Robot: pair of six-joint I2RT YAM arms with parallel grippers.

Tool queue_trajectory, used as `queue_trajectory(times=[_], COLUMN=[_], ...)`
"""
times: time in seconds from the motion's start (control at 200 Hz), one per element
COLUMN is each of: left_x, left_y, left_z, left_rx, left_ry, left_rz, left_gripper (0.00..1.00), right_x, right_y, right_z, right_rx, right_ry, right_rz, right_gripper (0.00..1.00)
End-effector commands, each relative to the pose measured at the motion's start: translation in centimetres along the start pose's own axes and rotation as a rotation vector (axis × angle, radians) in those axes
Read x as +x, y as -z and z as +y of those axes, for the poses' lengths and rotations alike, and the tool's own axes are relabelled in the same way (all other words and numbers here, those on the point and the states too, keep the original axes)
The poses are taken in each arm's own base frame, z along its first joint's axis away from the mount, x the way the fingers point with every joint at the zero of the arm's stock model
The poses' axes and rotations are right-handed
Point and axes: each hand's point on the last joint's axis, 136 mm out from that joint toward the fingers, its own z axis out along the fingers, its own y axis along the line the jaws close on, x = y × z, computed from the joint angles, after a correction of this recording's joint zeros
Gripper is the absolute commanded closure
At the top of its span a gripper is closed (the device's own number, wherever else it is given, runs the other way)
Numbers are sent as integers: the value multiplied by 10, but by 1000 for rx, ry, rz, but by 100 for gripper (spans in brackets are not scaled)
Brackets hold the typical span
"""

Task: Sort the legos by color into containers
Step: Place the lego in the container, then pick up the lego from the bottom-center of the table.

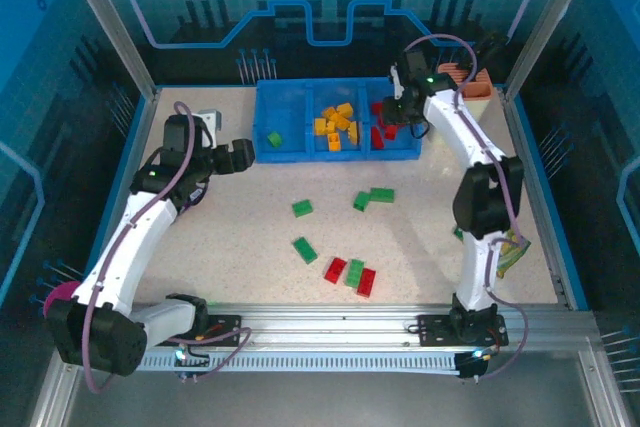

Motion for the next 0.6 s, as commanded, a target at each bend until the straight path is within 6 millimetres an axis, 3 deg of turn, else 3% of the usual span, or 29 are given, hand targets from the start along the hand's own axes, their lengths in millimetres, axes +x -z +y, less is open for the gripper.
queue_trajectory(times=[0.0, 0.14, 0.26, 0.435, 0.515, 0.595], left_x=[-13, -12, -9, -9, -9, -9], left_y=[12, 14, 14, 20, 21, 22], left_z=[-9, -10, -16, -19, -18, -19], left_rx=[59, 69, 105, 123, 121, 125], left_ry=[-4, -3, -1, -4, -5, -3], left_rz=[-60, -61, -55, -72, -77, -79], left_gripper=[7, 6, 6, 6, 6, 6], right_x=[40, 104, 180, 286, 313, 318], right_y=[31, 63, 84, 96, 101, 106], right_z=[17, 32, 47, 73, 91, 105], right_rx=[45, 52, 60, 60, 16, -8], right_ry=[66, 64, 10, -51, -41, -22], right_rz=[65, 132, 223, 379, 391, 372], right_gripper=[57, 56, 56, 54, 50, 47])
